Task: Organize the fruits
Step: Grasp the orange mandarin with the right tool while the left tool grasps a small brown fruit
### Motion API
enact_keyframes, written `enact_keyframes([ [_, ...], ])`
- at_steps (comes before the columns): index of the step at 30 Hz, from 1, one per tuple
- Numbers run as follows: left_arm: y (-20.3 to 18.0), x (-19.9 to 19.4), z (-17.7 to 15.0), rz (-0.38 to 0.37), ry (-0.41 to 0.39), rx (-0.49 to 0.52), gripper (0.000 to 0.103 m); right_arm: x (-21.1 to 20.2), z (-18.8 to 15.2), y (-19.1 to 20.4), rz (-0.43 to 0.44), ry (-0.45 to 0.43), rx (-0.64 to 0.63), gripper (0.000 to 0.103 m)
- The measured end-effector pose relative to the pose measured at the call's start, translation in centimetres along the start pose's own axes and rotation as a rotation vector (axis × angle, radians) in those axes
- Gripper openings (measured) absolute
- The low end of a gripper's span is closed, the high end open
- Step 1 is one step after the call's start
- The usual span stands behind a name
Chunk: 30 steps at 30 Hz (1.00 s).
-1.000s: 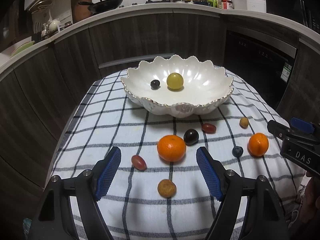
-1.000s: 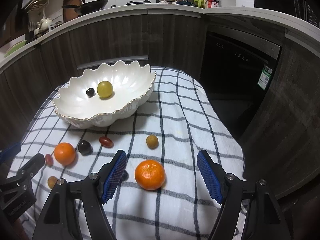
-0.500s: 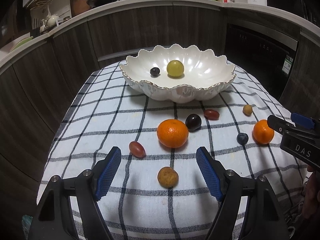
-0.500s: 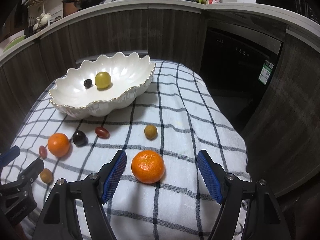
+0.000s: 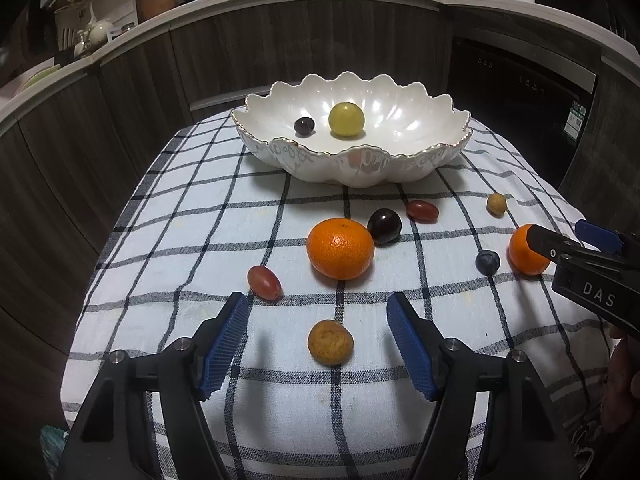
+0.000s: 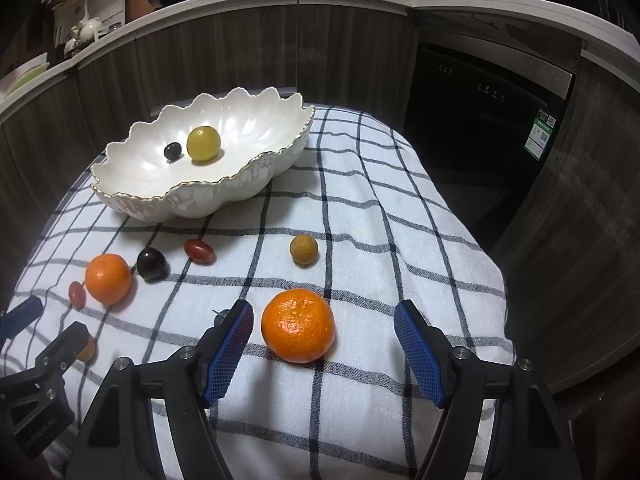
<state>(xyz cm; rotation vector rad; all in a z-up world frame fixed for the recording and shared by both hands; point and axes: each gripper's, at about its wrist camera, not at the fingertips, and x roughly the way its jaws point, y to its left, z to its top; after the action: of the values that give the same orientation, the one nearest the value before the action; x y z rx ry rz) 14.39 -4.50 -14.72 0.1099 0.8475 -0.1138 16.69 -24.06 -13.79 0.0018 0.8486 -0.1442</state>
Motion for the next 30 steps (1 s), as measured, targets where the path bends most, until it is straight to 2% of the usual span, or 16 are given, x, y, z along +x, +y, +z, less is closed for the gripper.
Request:
enact_keyframes([
  [5,-0.1,0.5,-0.2,-0.012,0.020,-0.001,0.059,0.6,-0.1,0.1,0.003,0.013,0.001,0.074],
  [10,-0.1,0.8,-0.3,-0.016,0.032,0.001,0.055,1.0,-0.2,0.2,0.008,0.019,0.001,0.074],
  [17,-0.3,1.4,-0.6,-0.032,0.062,0.006,0.042,1.5,-0.4,0.3,0.016,0.029,0.003,0.074],
  [21,-0.4,1.8,-0.7,-0.032,0.076,0.005,0.040,1.7,-0.4,0.4,0.019,0.032,0.004,0.073],
  [30,-0.4,2.4,-0.9,-0.032,0.100,0.011,0.030,2.4,-0.6,0.6,0.036,0.056,0.005,0.057],
])
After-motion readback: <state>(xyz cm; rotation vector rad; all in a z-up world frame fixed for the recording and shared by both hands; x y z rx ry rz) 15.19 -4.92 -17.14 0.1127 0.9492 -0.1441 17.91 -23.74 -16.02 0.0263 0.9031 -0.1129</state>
